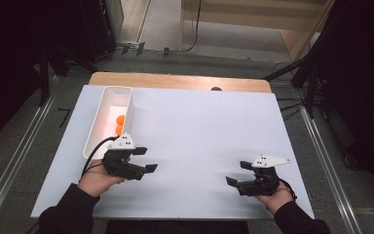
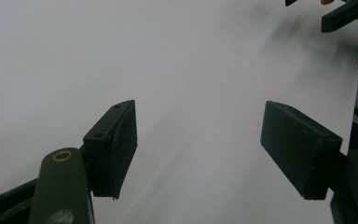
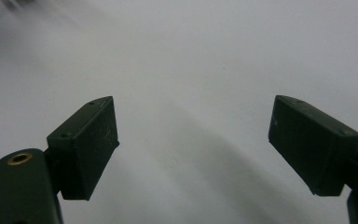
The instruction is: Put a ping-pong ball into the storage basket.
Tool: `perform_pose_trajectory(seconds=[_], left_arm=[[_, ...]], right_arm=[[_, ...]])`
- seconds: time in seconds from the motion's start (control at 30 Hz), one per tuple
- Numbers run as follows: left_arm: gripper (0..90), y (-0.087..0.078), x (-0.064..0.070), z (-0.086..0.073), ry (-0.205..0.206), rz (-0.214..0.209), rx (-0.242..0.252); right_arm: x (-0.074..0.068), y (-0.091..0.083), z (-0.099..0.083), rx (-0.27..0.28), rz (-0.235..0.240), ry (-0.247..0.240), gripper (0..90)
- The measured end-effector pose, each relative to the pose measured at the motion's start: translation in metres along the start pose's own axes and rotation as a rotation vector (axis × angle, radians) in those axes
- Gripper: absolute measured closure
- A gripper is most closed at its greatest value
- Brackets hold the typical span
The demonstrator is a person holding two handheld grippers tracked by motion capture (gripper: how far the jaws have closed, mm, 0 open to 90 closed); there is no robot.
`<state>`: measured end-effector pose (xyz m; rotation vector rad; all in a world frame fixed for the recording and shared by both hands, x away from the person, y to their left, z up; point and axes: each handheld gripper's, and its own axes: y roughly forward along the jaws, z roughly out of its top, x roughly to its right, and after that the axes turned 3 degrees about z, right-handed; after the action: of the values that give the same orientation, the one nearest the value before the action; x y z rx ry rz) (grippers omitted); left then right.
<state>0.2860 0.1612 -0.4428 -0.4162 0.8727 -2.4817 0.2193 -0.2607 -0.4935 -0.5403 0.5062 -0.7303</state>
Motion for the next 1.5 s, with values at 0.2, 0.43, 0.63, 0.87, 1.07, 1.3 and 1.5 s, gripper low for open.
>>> perform_pose_trajectory(seconds=[0.2,0.43,0.63,0.87,1.07,1.3,1.5], left_arm=[[27.9,-0.001,0.002,-0.008,0.018,-0.012,-0.014],[27.9,0.000,0.005,-0.015,0.025,-0.028,-0.011],[27.9,0.002,0.006,-0.021,0.032,-0.034,-0.030],[27.9,0.001,0.005,-0.029,0.025,-0.025,-0.058],[27.9,-0.003,0.004,-0.035,0.017,-0.027,-0.067],[27.9,-0.007,0.004,-0.042,0.020,-0.038,-0.078],[27.9,-0.009,0.005,-0.046,0.029,-0.029,-0.100]], right_arm=[[0.000,0.000,0.000,0.000,-0.002,0.003,14.3],[0.000,0.001,0.000,-0.002,-0.006,0.002,14.3],[0.000,0.001,0.000,-0.004,-0.003,0.002,14.3],[0.000,0.001,0.000,-0.006,-0.004,0.005,14.3],[0.000,0.001,0.000,-0.009,0.001,0.009,14.3],[0.000,0.002,-0.001,-0.013,-0.002,0.002,14.3],[-0.001,0.002,-0.001,-0.016,0.003,0.004,14.3]])
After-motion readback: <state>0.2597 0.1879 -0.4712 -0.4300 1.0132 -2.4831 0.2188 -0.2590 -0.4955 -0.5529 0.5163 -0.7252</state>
